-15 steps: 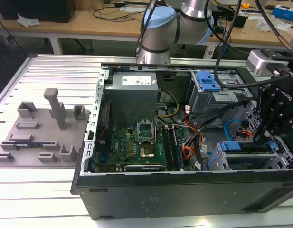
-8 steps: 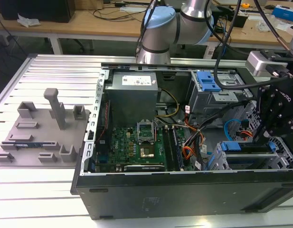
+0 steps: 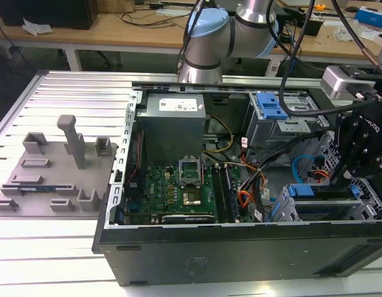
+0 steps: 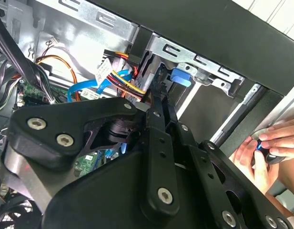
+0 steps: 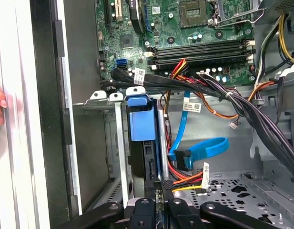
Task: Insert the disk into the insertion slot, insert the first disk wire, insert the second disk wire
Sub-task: 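Insert the first disk wire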
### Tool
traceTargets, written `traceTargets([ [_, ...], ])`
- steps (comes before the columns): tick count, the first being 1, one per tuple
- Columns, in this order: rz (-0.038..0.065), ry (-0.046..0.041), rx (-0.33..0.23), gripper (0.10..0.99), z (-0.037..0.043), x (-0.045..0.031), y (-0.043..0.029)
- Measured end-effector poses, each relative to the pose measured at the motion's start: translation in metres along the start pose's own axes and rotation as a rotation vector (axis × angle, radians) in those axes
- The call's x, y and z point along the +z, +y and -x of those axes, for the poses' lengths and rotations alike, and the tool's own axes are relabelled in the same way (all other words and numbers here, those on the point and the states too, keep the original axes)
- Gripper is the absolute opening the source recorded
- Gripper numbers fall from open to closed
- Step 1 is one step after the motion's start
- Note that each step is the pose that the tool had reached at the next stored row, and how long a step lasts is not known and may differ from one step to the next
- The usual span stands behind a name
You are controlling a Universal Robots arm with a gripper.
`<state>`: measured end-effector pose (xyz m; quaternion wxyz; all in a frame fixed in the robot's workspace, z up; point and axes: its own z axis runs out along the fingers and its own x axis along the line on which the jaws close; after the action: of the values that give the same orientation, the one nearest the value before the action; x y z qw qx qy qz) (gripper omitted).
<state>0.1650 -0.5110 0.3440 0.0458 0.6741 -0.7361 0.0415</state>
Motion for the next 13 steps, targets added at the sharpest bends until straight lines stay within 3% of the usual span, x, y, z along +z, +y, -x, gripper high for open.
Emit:
traceTargets([
  [13, 0.0, 0.0007, 0.0, 0.165, -0.002, 0.0008, -0.0002],
])
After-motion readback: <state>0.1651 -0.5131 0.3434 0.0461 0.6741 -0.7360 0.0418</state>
